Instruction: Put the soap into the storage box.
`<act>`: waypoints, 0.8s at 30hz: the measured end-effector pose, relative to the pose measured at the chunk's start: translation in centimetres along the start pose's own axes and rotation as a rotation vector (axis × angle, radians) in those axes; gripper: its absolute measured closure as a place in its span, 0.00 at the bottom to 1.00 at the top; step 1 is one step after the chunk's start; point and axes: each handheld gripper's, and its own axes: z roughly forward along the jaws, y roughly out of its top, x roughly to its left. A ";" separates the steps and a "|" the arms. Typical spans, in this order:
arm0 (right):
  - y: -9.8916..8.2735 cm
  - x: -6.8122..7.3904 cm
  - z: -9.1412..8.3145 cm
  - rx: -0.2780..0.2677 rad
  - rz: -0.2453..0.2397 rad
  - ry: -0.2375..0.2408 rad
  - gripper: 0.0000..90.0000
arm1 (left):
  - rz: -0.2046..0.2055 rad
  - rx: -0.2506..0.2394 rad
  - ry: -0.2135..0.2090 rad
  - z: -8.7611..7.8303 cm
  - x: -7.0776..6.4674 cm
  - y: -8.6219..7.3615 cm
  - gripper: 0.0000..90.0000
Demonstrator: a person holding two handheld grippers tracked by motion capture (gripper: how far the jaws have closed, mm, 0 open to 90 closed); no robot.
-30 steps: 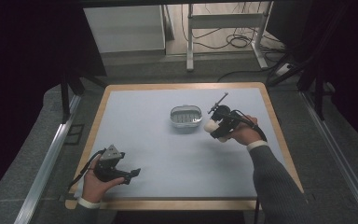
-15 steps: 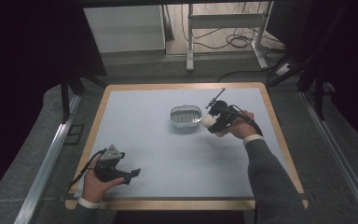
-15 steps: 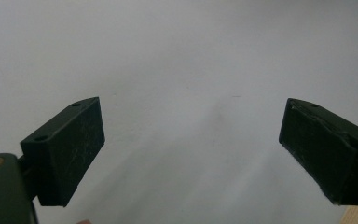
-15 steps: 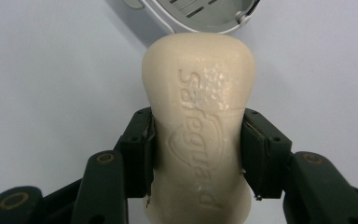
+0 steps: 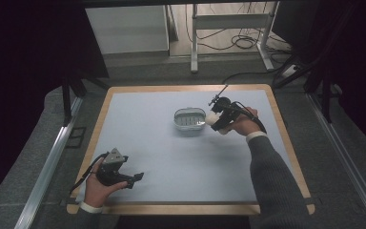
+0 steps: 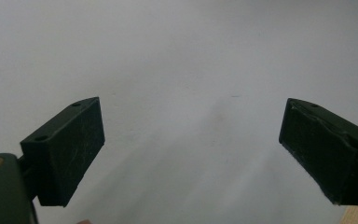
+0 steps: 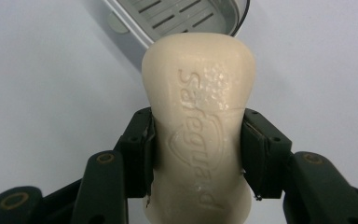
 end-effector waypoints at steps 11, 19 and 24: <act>2.0 -0.2 0.4 -0.013 -0.057 0.007 0.55 | 0.005 -0.002 -0.004 0.0 0.0 0.0 0.08; 3.3 -0.1 1.3 -0.019 -0.114 0.023 0.55 | 0.008 -0.003 -0.001 -0.1 0.1 0.0 0.08; 4.0 -0.1 1.7 -0.010 -0.123 0.024 0.55 | 0.007 -0.004 0.001 -0.1 0.1 0.0 0.08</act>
